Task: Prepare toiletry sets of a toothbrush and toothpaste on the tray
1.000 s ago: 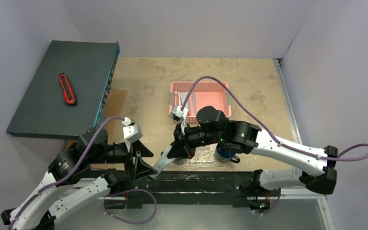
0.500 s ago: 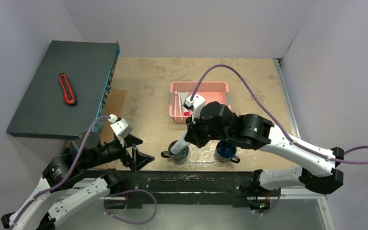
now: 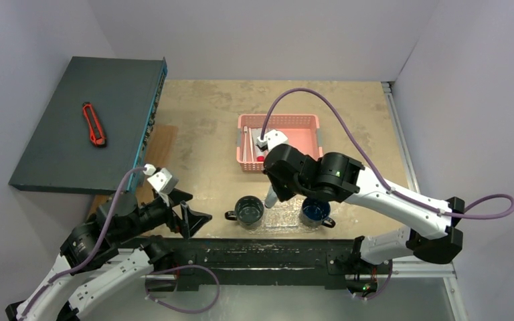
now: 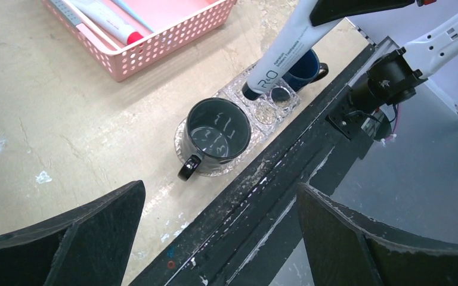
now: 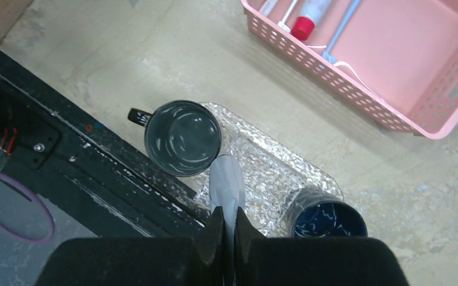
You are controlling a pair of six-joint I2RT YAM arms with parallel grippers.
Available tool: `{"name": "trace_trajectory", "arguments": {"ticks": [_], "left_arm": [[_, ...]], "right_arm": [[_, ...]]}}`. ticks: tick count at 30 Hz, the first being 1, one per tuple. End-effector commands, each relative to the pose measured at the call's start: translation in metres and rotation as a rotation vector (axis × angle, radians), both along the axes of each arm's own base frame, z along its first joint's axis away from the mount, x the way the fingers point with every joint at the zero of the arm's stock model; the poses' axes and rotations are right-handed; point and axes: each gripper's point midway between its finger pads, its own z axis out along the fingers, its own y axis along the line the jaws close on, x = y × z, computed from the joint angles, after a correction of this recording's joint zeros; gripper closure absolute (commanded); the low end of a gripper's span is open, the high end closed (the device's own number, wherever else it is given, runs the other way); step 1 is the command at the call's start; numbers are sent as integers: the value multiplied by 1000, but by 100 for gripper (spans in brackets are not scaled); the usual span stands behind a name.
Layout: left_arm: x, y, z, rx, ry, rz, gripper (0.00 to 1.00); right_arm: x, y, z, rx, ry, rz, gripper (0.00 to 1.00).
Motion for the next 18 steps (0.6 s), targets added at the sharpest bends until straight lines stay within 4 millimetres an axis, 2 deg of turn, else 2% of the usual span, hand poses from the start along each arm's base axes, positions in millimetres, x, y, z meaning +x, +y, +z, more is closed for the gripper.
{"name": "trace_trajectory", "arguments": {"ticks": [1, 18], "left_arm": [[6, 2, 8, -42, -26, 44, 3], [4, 0, 0, -29, -5, 30, 3]], "right_arm": [[8, -10, 10, 0, -31, -83, 100], [13, -11, -24, -84, -12, -136, 100]]}}
